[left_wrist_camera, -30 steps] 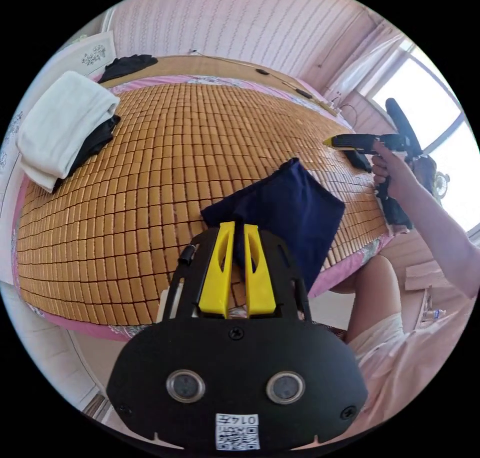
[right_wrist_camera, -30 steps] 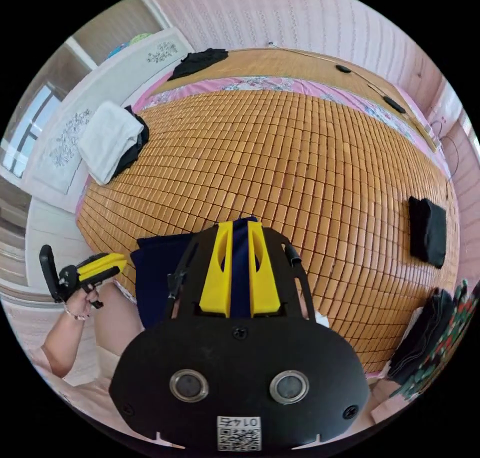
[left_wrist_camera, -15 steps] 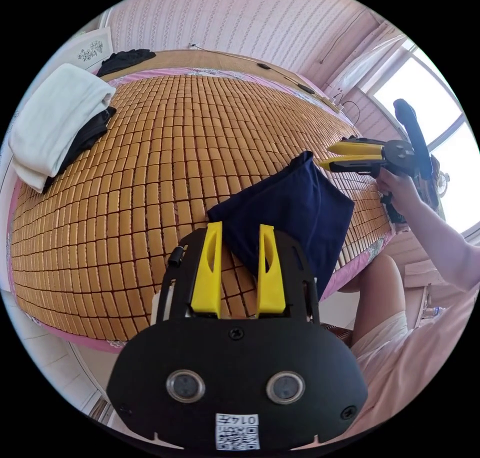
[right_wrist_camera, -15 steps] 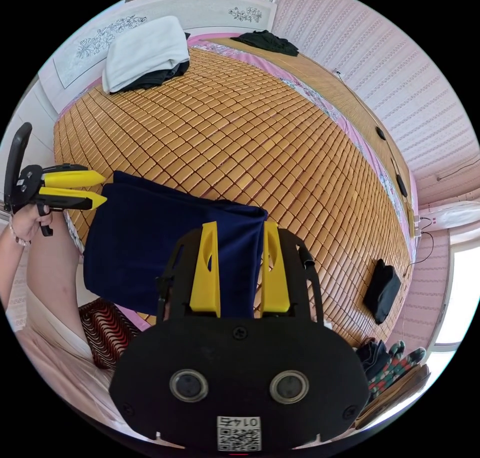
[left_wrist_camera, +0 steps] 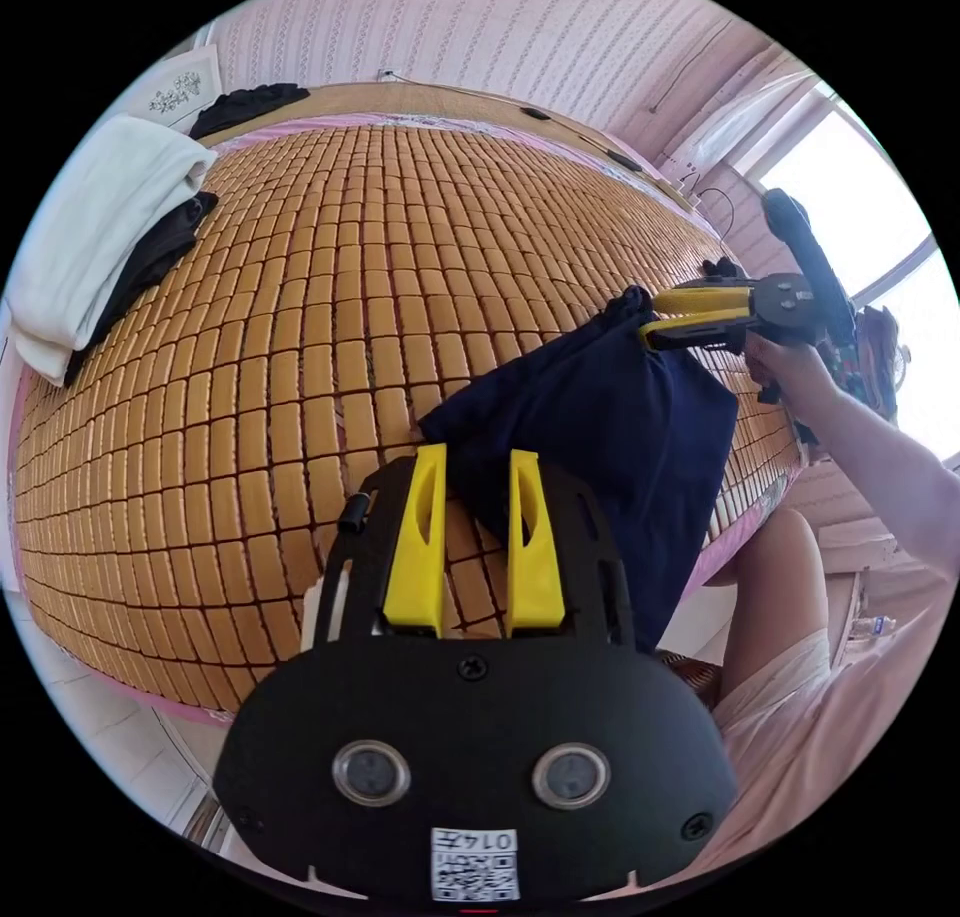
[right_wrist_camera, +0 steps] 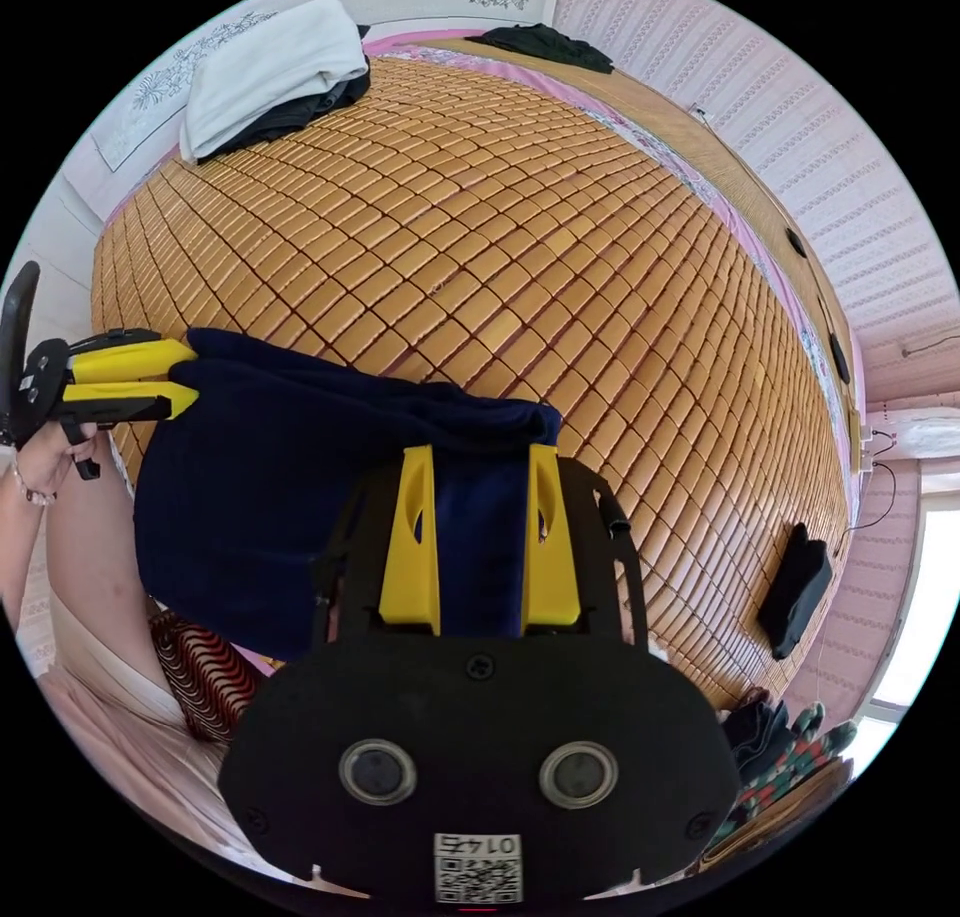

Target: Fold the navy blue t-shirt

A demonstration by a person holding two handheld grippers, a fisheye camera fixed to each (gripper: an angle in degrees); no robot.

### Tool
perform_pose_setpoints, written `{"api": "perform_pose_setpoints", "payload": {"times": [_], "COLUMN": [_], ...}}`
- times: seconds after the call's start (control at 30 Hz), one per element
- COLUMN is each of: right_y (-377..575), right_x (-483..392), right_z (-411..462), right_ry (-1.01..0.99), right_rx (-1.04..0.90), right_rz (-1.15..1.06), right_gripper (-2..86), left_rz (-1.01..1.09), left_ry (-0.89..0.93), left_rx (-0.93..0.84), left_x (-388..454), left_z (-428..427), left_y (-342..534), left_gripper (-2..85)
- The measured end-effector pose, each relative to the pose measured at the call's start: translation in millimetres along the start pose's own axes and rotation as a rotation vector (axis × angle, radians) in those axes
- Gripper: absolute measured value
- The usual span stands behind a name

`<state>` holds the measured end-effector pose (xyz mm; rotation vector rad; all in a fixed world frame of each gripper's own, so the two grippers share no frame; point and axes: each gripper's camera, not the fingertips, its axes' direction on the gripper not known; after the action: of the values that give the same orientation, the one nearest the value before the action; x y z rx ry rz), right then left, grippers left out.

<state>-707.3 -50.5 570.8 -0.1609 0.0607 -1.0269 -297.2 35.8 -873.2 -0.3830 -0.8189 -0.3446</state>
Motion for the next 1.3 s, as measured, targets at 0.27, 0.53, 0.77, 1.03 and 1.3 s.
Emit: {"api": "perform_pose_setpoints", "payload": {"times": [0.27, 0.53, 0.77, 1.03, 1.3], "right_y": [5, 40, 106, 161, 205], "right_x": [10, -12, -31, -30, 25], "right_z": [-8, -69, -152, -207, -240], "right_ry": [-0.153, -0.072, -0.029, -0.015, 0.056], "right_rx": [0.015, 0.136, 0.350, 0.500, 0.574], "right_rz": [0.021, -0.032, -0.029, 0.015, 0.097], "right_gripper": [7.3, 2.6, 1.6, 1.1, 0.9], "left_rz": [-0.020, -0.028, 0.080, 0.198, 0.362], "left_ry": [0.024, 0.036, -0.009, -0.120, -0.154], "left_rx": [0.026, 0.071, 0.242, 0.366, 0.421], "left_x": [5, 30, 91, 170, 261], "left_z": [1, -26, -123, -206, -237], "left_y": [1, 14, 51, 72, 22], "left_gripper": [5.4, 3.5, 3.1, 2.8, 2.7]}}
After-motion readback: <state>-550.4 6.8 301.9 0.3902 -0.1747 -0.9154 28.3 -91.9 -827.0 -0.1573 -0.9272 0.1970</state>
